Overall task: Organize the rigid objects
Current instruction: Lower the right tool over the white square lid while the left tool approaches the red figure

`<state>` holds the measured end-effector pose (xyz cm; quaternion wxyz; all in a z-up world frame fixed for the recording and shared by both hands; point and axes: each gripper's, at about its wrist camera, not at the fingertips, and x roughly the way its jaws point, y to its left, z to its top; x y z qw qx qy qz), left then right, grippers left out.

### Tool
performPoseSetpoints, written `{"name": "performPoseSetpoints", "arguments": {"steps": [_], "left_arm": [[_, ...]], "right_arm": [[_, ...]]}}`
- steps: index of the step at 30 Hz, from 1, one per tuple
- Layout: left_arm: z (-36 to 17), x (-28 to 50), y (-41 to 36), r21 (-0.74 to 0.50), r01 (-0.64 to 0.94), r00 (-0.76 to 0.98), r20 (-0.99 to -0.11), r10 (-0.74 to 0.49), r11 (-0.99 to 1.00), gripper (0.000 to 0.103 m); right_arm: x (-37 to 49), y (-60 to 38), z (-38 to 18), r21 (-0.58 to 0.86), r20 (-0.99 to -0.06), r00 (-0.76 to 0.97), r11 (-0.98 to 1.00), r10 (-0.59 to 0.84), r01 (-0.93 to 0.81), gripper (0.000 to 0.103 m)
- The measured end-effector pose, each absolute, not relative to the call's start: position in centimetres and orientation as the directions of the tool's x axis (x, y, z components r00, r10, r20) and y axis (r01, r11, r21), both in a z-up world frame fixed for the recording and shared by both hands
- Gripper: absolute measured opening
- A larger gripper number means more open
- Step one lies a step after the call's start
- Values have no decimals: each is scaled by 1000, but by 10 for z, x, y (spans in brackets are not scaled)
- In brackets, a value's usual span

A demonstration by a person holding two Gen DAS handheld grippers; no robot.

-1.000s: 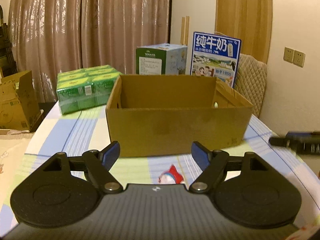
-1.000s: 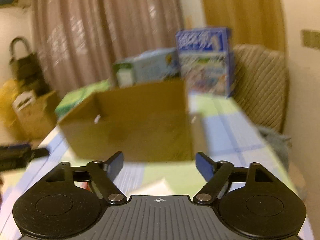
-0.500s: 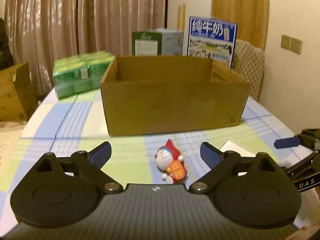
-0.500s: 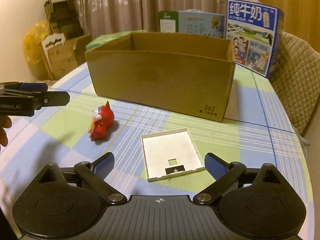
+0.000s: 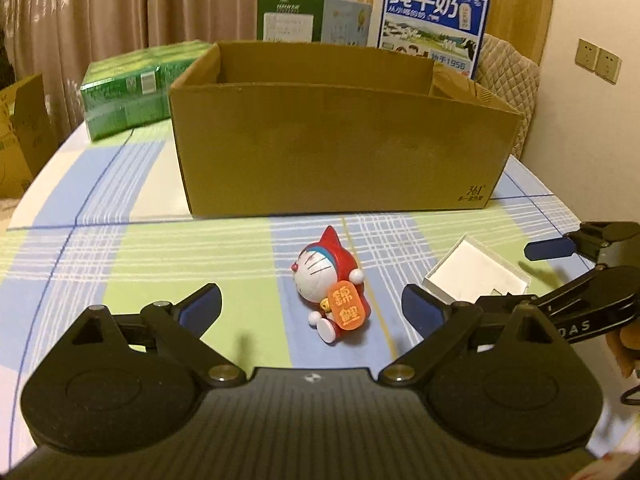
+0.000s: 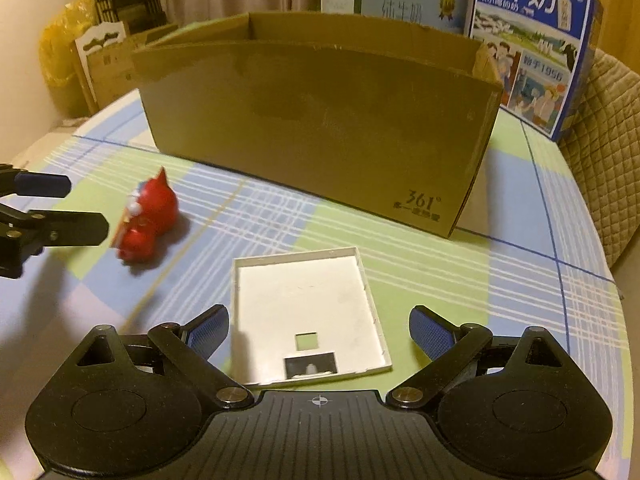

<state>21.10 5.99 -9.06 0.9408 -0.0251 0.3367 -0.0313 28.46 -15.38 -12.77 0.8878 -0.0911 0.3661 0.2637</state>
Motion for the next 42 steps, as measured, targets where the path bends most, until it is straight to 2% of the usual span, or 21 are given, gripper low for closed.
{"name": "performPoseSetpoints", "arguments": {"steps": [9, 12, 16, 18, 20, 22, 28, 32, 34, 39, 42], "left_arm": [[-91, 217, 62, -94, 32, 762, -642, -85, 995, 95], [-91, 217, 61, -94, 35, 762, -642, -87, 995, 95], [-91, 218, 61, -89, 35, 762, -642, -84, 995, 95], [-91, 219, 60, -82, 34, 762, -642, -79, 996, 95], [-91, 219, 59, -70, 37, 763, -642, -73, 997, 95], [-92, 219, 57, -61, 41, 764, -641, -71, 997, 95], [-94, 222, 56, -58, 43, 762, -644, -71, 997, 94], [-97, 225, 52, -52, 55, 763, -642, -75, 997, 94], [-98, 228, 49, -43, 63, 766, -639, -76, 997, 92], [-106, 241, 42, -23, 63, 753, -655, -63, 998, 78], [-113, 250, 40, -6, 64, 742, -668, -51, 998, 73]], "right_arm": [[297, -147, -136, 90, -709, 541, 819, 452, -566, 94], [295, -140, -138, 38, -712, 553, 810, 433, -586, 94], [296, -140, -139, 42, -713, 552, 813, 431, -580, 94], [295, -138, -138, 41, -714, 556, 818, 426, -574, 92], [293, -137, -137, 39, -708, 564, 821, 425, -569, 84], [293, -134, -136, 37, -711, 565, 825, 418, -563, 84], [289, -134, -127, 54, -719, 594, 880, 362, -471, 84], [288, -150, -117, 141, -717, 604, 922, 346, -362, 84], [288, -154, -114, 169, -714, 605, 925, 353, -339, 84], [292, -152, -111, 172, -715, 607, 929, 347, -328, 84], [295, -149, -111, 181, -713, 606, 928, 353, -327, 84]]}}
